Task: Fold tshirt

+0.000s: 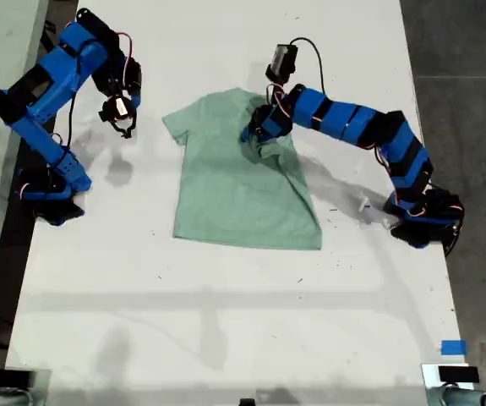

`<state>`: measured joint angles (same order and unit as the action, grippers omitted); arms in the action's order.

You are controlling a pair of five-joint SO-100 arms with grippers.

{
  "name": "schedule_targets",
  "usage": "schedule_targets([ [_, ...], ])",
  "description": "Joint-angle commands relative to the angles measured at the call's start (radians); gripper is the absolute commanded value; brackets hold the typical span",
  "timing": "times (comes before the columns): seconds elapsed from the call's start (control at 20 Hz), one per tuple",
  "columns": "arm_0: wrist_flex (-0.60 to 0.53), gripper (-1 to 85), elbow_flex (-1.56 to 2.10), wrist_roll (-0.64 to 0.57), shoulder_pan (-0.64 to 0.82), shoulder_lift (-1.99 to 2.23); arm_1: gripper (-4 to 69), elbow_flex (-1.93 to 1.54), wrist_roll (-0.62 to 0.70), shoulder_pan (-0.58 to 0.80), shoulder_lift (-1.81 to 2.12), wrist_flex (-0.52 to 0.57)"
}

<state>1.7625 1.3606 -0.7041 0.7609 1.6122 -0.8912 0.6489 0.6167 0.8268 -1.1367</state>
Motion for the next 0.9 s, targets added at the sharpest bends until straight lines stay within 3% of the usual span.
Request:
schedule_targets([
  [0.0, -0.005, 0.0, -0.049, -0.006, -0.002, 0.006, 30.1, 0.084, -0.008, 0.000, 0.074, -0.092],
  [0.25, 0.003, 0.0, -0.075, 0.002, -0.012, 0.028, 24.1, 0.040, 0.048, 0.021, 0.459, -0.325],
  [0.6, -0.017, 0.4, -0.321, -0.066, -0.043, -0.195, 22.3, -0.209, 0.057, 0.063, 0.753, -0.419],
  [0.75, -0.006, 25.4, -0.388, -0.101, -0.031, -0.272, 22.2, -0.238, 0.049, 0.055, 0.779, -0.430],
  [0.85, -0.017, 32.7, -0.408, -0.124, -0.028, -0.273, 21.8, -0.262, 0.046, 0.054, 0.810, -0.430],
])
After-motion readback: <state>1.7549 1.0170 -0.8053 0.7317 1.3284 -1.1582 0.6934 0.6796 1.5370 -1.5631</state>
